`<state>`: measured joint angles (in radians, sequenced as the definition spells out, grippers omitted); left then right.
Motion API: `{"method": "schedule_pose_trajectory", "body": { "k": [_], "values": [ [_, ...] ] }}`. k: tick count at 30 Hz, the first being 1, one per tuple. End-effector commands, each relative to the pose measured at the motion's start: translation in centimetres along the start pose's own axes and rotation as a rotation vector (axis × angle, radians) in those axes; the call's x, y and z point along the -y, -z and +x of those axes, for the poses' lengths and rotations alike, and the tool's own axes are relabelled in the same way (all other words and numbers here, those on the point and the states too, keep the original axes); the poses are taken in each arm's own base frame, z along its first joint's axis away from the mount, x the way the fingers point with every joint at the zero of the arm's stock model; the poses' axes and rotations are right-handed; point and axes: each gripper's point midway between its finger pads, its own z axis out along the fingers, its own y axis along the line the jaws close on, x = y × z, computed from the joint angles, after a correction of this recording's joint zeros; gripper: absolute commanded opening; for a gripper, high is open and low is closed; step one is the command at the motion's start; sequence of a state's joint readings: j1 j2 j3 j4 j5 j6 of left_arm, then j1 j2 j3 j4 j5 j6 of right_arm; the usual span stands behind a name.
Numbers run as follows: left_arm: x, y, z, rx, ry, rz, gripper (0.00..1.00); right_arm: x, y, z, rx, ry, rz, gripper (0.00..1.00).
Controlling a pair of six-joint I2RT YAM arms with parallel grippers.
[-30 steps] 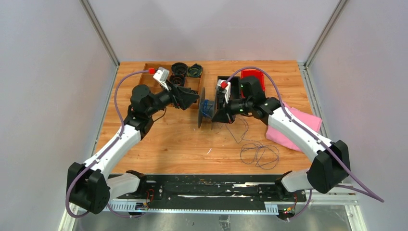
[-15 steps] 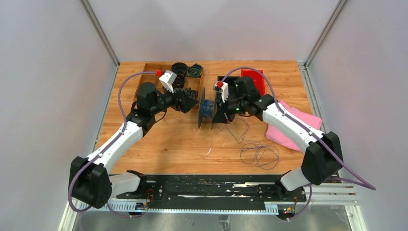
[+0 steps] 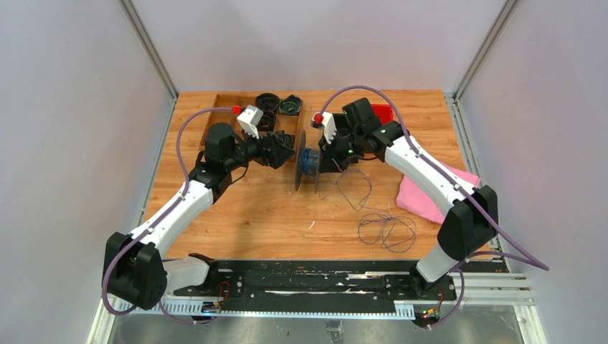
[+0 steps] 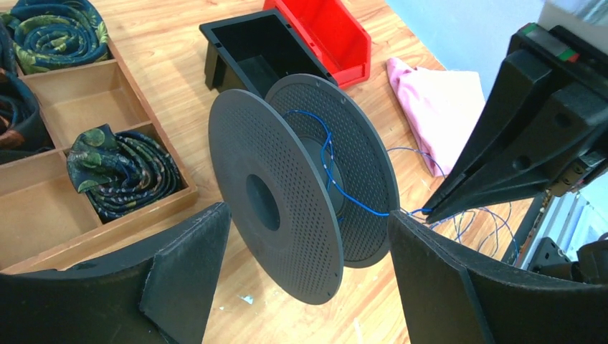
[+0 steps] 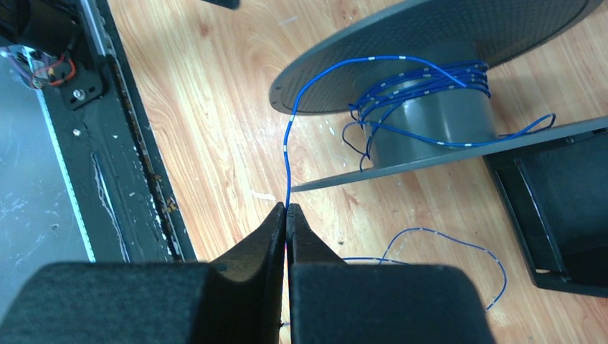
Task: Wrap the cables
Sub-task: Adjust the cable at the center of the board, then adjust the cable reel at the center of the board.
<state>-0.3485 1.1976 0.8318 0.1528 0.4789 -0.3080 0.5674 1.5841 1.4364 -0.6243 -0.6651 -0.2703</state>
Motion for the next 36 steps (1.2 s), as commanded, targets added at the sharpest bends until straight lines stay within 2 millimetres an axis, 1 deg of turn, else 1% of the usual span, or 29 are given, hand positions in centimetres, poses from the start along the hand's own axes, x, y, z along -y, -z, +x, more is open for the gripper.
{"method": "schedule_pose_trajectory", "body": {
  "k": [1,5,8,12,16,22,27,30,36],
  "values": [
    [-0.1,-0.2,0.1,-0.003,0.029,-0.009,0.85,0.0,0.1,1.4,-0.108,0.031,0.006,0.01],
    [-0.3,-0.5,0.1,-0.009,0.054,-0.037,0.84,0.1,0.3,1.5,-0.127,0.052,0.009,0.01],
    [-0.7,-0.9,0.5,-0.029,0.063,-0.082,0.79,0.2,0.1,1.3,-0.132,0.064,0.013,0.01],
    [-0.3,-1.5,0.7,-0.055,0.094,-0.096,0.78,0.0,0.1,1.0,-0.118,0.069,0.007,0.01],
    [0.2,-2.0,0.5,-0.072,0.095,-0.105,0.76,0.0,-0.3,1.2,-0.124,0.06,0.0,0.01],
    [0.2,-3.2,0.4,-0.107,0.055,-0.134,0.68,-0.3,-0.5,1.3,-0.125,0.06,-0.007,0.01],
    [0.2,-4.0,0.3,-0.117,0.033,-0.141,0.57,-0.7,-0.3,1.7,-0.118,0.052,-0.01,0.01],
    [0.4,-4.5,0.7,-0.126,0.027,-0.133,0.52,-0.9,-0.4,1.9,-0.109,0.052,-0.012,0.01],
    [0.5,-5.1,1.7,-0.157,0.016,-0.131,0.47,-1.1,-0.4,2.1,-0.094,0.043,-0.014,0.01]
  ]
}}
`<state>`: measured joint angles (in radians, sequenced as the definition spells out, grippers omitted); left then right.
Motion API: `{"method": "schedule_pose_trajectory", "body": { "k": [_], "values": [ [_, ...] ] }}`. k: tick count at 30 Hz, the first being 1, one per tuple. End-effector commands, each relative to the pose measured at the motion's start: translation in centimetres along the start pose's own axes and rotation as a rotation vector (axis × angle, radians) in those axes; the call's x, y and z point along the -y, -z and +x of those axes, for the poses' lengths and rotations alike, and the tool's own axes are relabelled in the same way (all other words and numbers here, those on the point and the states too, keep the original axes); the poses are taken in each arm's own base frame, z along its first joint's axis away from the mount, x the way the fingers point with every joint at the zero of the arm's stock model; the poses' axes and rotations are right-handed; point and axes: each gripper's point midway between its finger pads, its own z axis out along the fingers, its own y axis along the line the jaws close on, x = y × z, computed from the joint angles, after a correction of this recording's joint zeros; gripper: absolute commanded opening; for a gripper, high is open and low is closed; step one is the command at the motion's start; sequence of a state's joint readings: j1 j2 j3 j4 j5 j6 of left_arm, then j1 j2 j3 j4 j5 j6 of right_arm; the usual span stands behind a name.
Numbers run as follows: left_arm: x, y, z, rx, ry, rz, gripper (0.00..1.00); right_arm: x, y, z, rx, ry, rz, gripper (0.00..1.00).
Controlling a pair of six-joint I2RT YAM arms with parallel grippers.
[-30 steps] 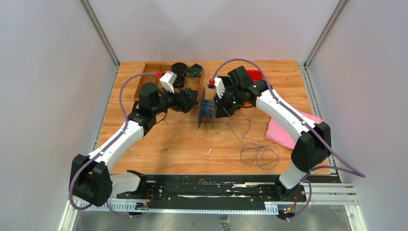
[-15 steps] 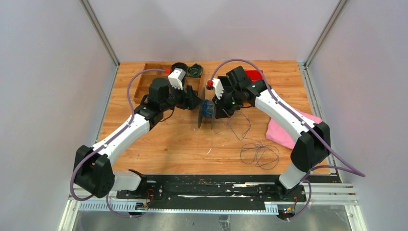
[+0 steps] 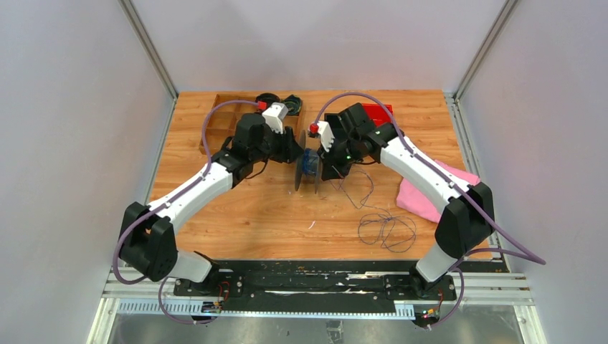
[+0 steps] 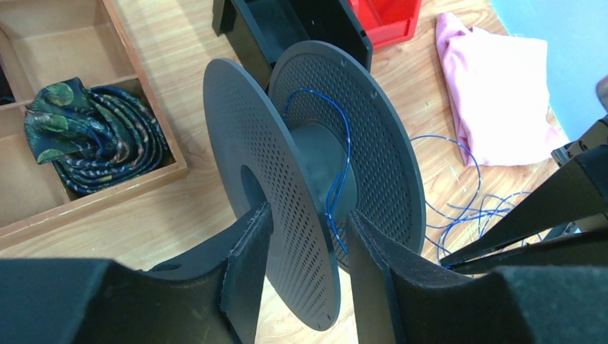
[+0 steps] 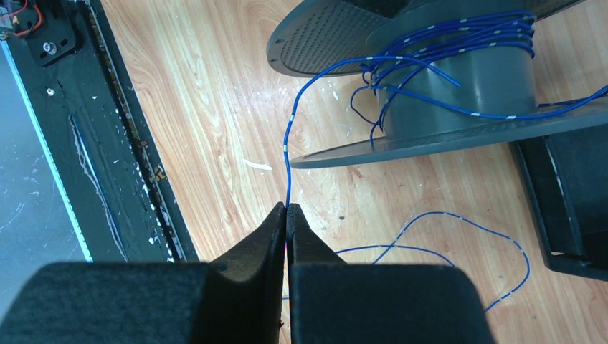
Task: Wrap the cables
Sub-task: Adjust the cable reel at the center of the board.
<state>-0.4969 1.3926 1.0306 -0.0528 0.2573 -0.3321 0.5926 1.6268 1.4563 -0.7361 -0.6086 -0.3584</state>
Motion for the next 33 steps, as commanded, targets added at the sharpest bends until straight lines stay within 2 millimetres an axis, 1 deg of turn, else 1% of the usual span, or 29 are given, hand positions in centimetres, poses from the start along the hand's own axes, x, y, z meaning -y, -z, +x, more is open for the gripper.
{"method": "schedule_pose_trajectory", "body": {
  "k": [1,5,11,16,21,27,33],
  "values": [
    [0.6,-0.5,-0.8,0.014,-0.037,0.002,0.46,-1.2,0.4,-0.6,0.038,0.015,-0.012,0.01],
    [0.5,-0.8,-0.3,-0.002,-0.041,-0.006,0.38,-1.2,0.5,-0.6,0.049,0.012,-0.01,0.01],
    [0.5,-0.5,-0.1,-0.007,-0.059,-0.006,0.3,-1.4,0.7,-0.7,0.06,0.019,-0.01,0.01],
    [0.4,0.1,0.2,-0.007,-0.078,-0.011,0.27,-1.7,0.7,-0.9,0.068,0.025,-0.02,0.01],
    [0.6,0.7,0.5,-0.002,-0.095,0.003,0.27,-1.9,1.1,-1.4,0.077,0.045,-0.031,0.01],
    [1.3,1.6,-0.2,0.031,-0.11,0.024,0.32,-1.8,1.3,-2.3,0.065,0.043,-0.046,0.01],
    [1.6,2.1,-1.1,0.071,-0.07,0.02,0.48,-1.6,0.6,-2.2,0.019,0.035,-0.035,0.01]
  ]
}}
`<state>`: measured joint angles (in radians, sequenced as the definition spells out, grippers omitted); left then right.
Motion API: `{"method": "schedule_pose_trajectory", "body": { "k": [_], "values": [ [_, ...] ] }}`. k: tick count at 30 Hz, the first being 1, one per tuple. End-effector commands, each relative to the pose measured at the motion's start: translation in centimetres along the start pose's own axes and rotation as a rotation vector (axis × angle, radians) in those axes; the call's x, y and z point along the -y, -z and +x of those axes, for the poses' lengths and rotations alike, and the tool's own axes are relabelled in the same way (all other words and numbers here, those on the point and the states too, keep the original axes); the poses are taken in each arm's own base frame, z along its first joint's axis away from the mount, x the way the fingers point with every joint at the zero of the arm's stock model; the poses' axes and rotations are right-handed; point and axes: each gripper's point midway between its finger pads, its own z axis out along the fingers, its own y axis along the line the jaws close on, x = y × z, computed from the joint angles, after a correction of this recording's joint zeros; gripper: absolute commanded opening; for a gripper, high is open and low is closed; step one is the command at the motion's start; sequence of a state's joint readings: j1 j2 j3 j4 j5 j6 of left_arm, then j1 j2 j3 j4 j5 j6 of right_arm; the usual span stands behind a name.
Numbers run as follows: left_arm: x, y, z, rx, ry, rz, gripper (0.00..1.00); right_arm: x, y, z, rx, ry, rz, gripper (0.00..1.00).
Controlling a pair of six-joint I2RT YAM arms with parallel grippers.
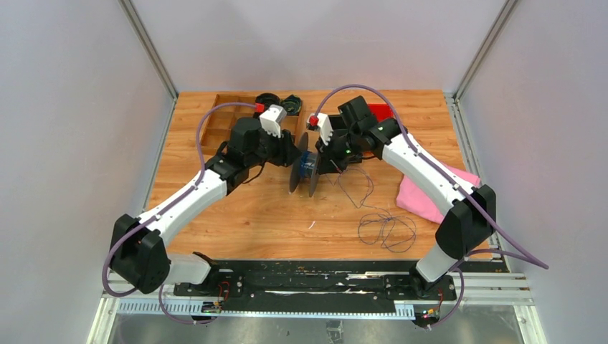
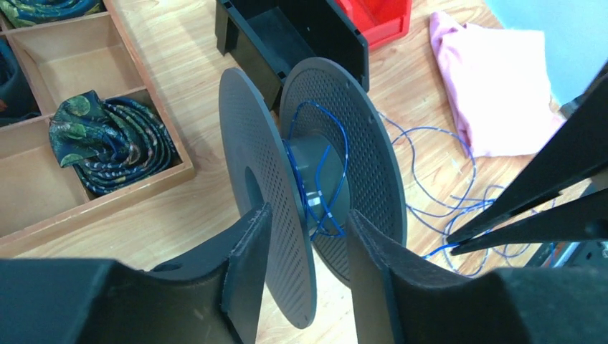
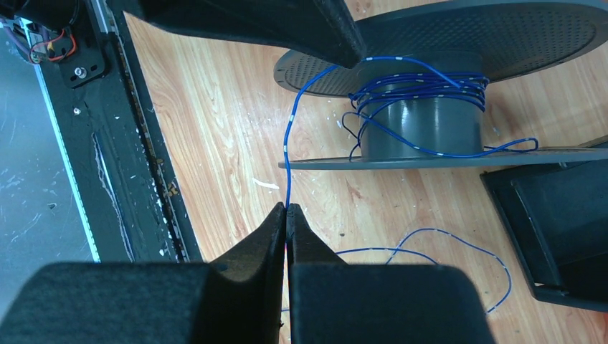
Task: Wrap the cables
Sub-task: Adjust the cable reel at the center of the board.
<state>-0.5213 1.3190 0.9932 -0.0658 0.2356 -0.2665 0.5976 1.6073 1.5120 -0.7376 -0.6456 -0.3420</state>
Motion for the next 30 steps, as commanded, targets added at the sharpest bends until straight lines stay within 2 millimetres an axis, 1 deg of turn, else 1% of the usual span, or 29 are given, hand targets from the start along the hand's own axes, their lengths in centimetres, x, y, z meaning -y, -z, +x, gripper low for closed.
{"method": "schedule_pose_trajectory", "body": {
  "k": [1,6,9,11,15,20,26,30],
  "values": [
    [0.7,0.5,-1.2,0.051,0.023,0.008,0.49,-0.5,-0.9,0.4,-0.057,0.009,-0.01,0.01],
    [0.7,-0.2,-1.2,0.037,0.088,0.003,0.56,-0.1,-1.3,1.0,-0.098,0.009,0.011,0.01],
    [0.7,-1.0,-0.8,0.005,0.102,0.002,0.59,-0.1,-1.6,1.5,-0.115,0.01,0.012,0.01],
    [0.5,-1.4,-0.2,-0.016,0.104,-0.007,0.59,-0.2,-1.8,1.6,-0.12,0.009,0.011,0.01],
    [0.5,-1.4,0.4,-0.007,0.122,-0.03,0.59,-0.5,-2.1,1.5,-0.114,0.002,0.01,0.01],
    [0.5,-1.2,0.6,-0.015,0.096,-0.077,0.6,-0.5,-2.5,1.3,-0.103,0.002,0.016,0.01],
    [0.3,-1.2,1.4,-0.047,0.078,-0.117,0.57,-0.6,-3.0,1.0,-0.089,0.002,0.013,0.01],
    [0.3,-1.1,1.8,-0.063,0.072,-0.125,0.58,-0.4,-3.2,0.9,-0.074,0.001,0.023,0.01]
  ]
}}
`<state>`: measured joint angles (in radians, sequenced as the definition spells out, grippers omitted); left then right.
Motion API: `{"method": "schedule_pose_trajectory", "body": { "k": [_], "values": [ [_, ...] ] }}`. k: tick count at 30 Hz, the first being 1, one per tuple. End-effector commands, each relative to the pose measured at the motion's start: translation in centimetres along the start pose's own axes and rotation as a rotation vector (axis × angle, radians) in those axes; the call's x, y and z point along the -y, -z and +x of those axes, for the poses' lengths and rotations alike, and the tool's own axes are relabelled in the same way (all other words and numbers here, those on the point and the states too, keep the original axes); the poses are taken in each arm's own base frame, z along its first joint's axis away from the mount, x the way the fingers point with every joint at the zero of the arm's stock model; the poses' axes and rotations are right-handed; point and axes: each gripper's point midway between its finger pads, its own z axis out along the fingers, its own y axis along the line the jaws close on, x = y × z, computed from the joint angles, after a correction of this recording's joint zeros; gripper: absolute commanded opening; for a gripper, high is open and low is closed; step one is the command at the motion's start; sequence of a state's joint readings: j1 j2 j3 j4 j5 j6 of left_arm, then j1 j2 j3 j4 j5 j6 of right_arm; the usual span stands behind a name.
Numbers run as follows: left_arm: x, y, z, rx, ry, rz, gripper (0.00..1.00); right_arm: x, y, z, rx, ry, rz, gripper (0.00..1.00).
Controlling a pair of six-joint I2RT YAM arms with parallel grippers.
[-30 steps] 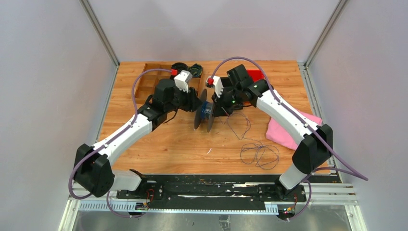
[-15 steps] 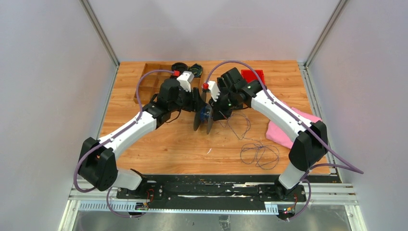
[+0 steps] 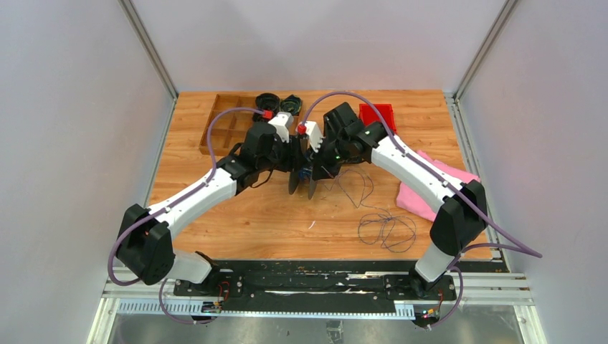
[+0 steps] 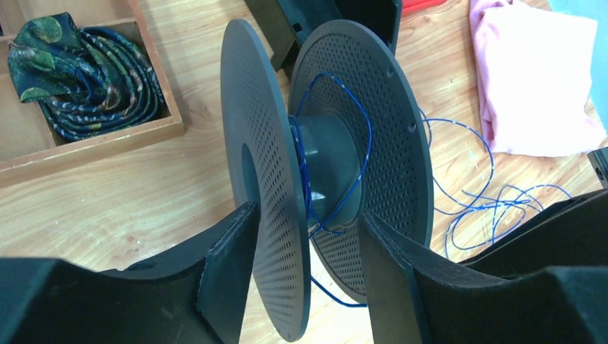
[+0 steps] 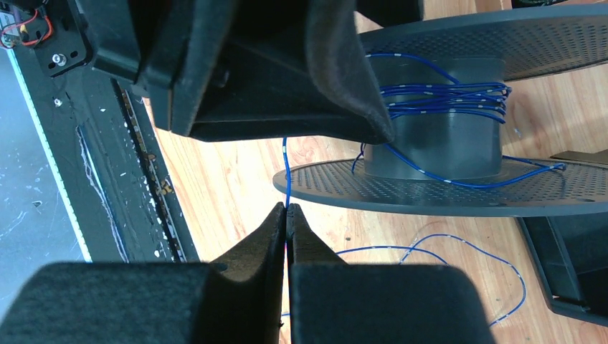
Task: Wrap the cables
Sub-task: Adjust the cable reel at the center of the board.
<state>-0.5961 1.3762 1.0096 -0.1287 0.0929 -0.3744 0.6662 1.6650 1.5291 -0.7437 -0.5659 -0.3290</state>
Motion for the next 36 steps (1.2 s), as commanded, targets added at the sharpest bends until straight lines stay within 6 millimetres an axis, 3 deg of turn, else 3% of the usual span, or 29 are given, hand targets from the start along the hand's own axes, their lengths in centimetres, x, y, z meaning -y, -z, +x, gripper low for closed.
{"method": "schedule_pose_trajectory", "body": {
  "k": [1,25,36],
  "values": [
    [0.1,0.4,-0.9,0.018,-0.025,-0.029,0.58,0.0,-0.8,0.0,0.006,-0.01,0.011,0.0],
    [-0.3,0.0,0.3,0.013,-0.103,-0.107,0.44,0.7,-1.0,1.0,0.002,-0.028,0.061,0.01],
    [0.1,-0.5,1.0,0.017,-0.09,-0.069,0.45,1.1,-0.9,1.5,0.0,-0.02,0.093,0.01]
  ]
}}
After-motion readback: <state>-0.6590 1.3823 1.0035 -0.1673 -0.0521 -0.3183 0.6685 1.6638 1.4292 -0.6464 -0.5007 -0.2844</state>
